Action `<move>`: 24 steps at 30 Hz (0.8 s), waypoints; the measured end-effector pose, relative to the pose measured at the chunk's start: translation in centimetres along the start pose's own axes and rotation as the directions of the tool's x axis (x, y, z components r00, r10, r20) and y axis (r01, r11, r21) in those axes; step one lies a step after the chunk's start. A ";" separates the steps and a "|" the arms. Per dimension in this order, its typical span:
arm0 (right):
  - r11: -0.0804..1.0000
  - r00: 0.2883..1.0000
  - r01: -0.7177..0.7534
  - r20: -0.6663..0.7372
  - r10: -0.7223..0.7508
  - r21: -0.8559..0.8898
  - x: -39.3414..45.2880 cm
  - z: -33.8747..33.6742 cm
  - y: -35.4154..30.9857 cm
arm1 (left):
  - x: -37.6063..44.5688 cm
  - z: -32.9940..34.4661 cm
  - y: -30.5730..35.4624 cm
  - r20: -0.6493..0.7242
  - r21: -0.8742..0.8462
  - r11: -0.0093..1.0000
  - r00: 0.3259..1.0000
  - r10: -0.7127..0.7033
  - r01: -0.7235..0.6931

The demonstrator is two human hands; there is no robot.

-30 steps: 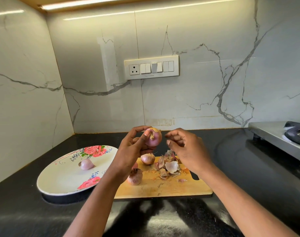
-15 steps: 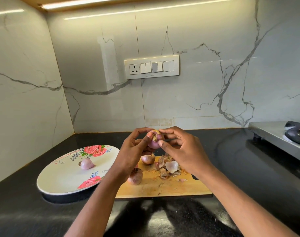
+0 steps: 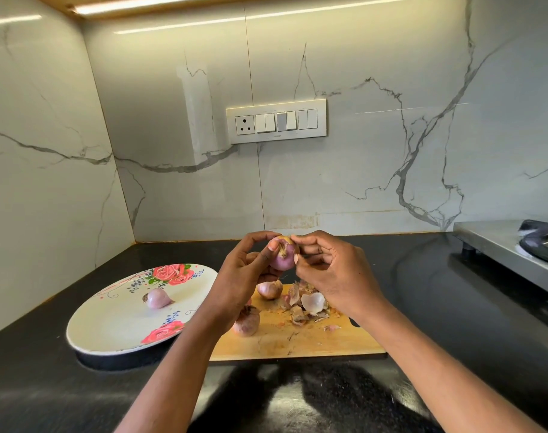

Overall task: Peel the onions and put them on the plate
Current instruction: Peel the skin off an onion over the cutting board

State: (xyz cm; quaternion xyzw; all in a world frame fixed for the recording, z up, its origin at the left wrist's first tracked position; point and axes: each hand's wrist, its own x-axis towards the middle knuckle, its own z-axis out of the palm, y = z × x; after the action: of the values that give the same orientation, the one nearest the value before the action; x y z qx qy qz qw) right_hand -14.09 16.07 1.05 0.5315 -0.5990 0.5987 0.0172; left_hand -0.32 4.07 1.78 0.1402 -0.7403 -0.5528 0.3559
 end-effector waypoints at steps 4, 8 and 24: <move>1.000 1.000 -0.017 -0.026 0.017 -0.006 -0.1 0.5 -0.1 | 0.0 0.1 0.0 -0.004 0.012 1.000 1.000 0.003 -0.003; 0.999 0.994 -0.020 -0.105 0.017 -0.032 -0.2 1.0 -0.2 | 0.0 0.2 -0.1 -0.032 0.026 1.000 0.999 0.015 -0.015; 0.987 0.977 -0.030 -0.211 -0.004 -0.161 0.0 0.4 -0.7 | 0.0 0.1 0.1 -0.028 -0.038 0.999 0.999 -0.018 0.017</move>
State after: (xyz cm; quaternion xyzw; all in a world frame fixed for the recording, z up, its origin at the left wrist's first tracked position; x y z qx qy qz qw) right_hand -13.39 15.95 1.48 0.4578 -0.6442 0.6008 0.1201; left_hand -0.37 4.25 1.87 0.1477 -0.7233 -0.5680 0.3640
